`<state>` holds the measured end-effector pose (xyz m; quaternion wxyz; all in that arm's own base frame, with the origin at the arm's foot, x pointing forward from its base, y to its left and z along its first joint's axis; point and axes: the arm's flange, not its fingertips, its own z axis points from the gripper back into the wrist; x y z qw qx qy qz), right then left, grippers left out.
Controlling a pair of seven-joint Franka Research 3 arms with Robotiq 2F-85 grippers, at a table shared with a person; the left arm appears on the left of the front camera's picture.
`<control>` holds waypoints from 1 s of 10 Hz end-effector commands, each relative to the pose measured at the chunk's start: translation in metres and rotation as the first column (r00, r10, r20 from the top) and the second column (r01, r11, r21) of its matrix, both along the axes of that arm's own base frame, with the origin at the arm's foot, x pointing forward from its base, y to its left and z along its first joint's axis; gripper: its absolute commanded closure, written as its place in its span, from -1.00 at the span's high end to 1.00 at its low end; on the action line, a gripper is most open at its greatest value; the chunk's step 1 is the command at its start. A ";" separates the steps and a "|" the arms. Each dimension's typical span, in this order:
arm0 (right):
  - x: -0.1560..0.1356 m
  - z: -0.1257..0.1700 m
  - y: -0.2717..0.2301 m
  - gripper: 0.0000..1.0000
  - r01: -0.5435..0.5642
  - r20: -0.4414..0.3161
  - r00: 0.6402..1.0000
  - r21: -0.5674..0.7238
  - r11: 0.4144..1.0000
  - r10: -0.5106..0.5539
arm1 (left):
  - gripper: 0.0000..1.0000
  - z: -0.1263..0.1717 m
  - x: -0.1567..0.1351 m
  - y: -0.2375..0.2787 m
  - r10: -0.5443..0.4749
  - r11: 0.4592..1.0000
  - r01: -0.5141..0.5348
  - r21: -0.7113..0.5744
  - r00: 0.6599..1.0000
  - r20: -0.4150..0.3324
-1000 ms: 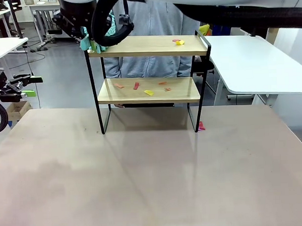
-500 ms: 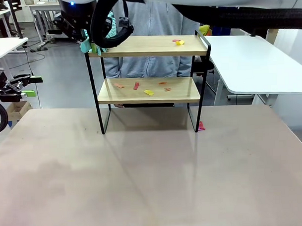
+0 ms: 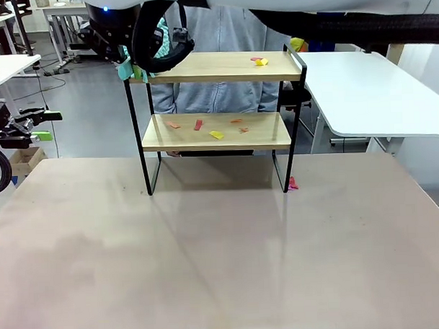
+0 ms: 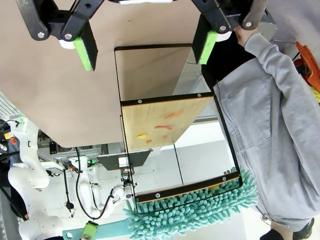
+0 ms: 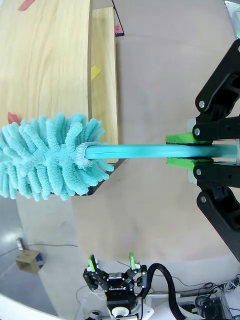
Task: Clean the shelf.
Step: Clean the specific section of the Shelf indicated by the human with the Duster.
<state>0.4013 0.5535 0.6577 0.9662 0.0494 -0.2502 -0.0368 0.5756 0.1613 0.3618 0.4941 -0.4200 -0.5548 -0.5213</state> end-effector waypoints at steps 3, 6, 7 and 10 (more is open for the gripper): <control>-0.007 0.005 -0.068 -0.74 0.047 -0.061 0.997 0.053 0.997 -0.043 | 1.00 0.002 -0.002 -0.003 0.003 1.000 -0.003 0.006 1.000 0.006; -0.011 0.007 -0.118 -0.74 0.061 -0.078 0.995 0.089 0.994 -0.054 | 1.00 0.002 -0.002 -0.003 0.003 1.000 -0.003 0.006 1.000 0.006; -0.011 0.005 -0.135 -0.74 0.060 -0.087 0.995 0.097 0.994 -0.051 | 1.00 0.002 -0.002 -0.003 0.003 1.000 -0.003 0.006 1.000 0.006; -0.015 -0.003 -0.178 -0.74 0.074 -0.098 0.993 0.063 0.995 -0.068 | 1.00 0.002 -0.002 -0.003 0.003 1.000 -0.003 0.006 1.000 0.006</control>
